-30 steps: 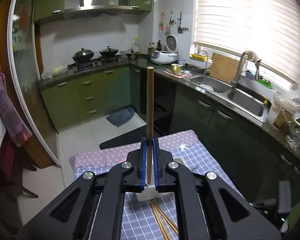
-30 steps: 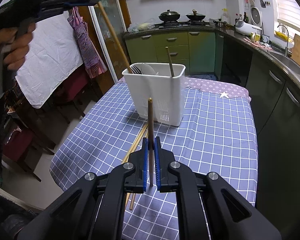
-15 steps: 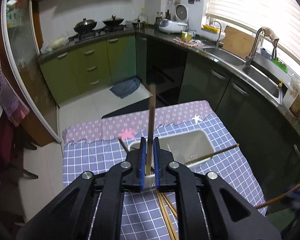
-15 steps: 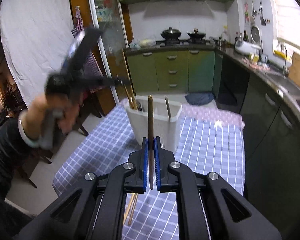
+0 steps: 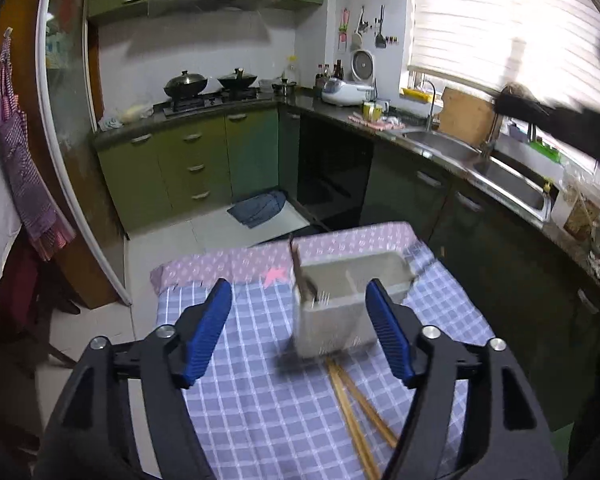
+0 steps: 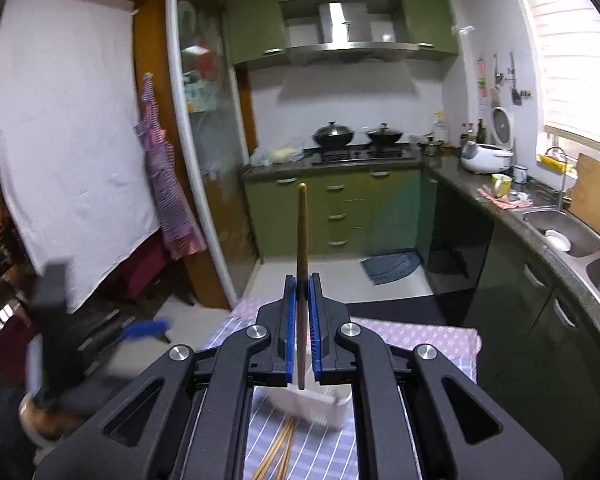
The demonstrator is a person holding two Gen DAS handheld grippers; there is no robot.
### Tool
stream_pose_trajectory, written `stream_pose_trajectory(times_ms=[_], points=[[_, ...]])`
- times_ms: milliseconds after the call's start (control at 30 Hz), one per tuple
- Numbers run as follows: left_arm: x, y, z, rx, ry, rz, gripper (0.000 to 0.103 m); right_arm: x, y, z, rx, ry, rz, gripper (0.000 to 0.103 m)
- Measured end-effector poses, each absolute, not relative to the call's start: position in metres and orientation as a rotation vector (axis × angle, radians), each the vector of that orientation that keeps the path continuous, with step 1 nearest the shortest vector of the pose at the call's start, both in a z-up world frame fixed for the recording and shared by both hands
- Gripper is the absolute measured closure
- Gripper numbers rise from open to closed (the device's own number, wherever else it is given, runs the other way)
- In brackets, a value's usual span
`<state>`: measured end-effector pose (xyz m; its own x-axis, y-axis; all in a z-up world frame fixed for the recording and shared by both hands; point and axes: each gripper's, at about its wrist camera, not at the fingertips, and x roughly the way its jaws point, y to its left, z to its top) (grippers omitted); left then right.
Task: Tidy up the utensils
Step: 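Open the left tool to drop its chopstick into the caddy while the right tool drops its own, then move both open tools back toward the remaining chopsticks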
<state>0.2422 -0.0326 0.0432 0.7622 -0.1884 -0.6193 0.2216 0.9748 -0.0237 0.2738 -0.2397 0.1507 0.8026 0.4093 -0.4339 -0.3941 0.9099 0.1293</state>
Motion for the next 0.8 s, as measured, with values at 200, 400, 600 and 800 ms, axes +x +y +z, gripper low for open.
stream_pose_trajectory(times_ms=[200,400,600,800], points=[[0.217,-0.018,0.016,0.051,0.755,-0.248,0.035,0.329,-0.228,0.102,0.025,0.635,0.396,0.096],[0.216,-0.014,-0.001,0.053,0.823,-0.243,0.033,0.348,-0.217,0.060,-0.016,0.730,0.387,0.096],[0.221,-0.024,-0.016,0.063,0.881,-0.258,0.032,0.326,-0.220,0.074,-0.015,0.668,0.421,0.095],[0.231,-0.039,-0.044,0.058,0.976,-0.272,0.032,0.252,-0.241,0.094,-0.009,0.574,0.510,0.088]])
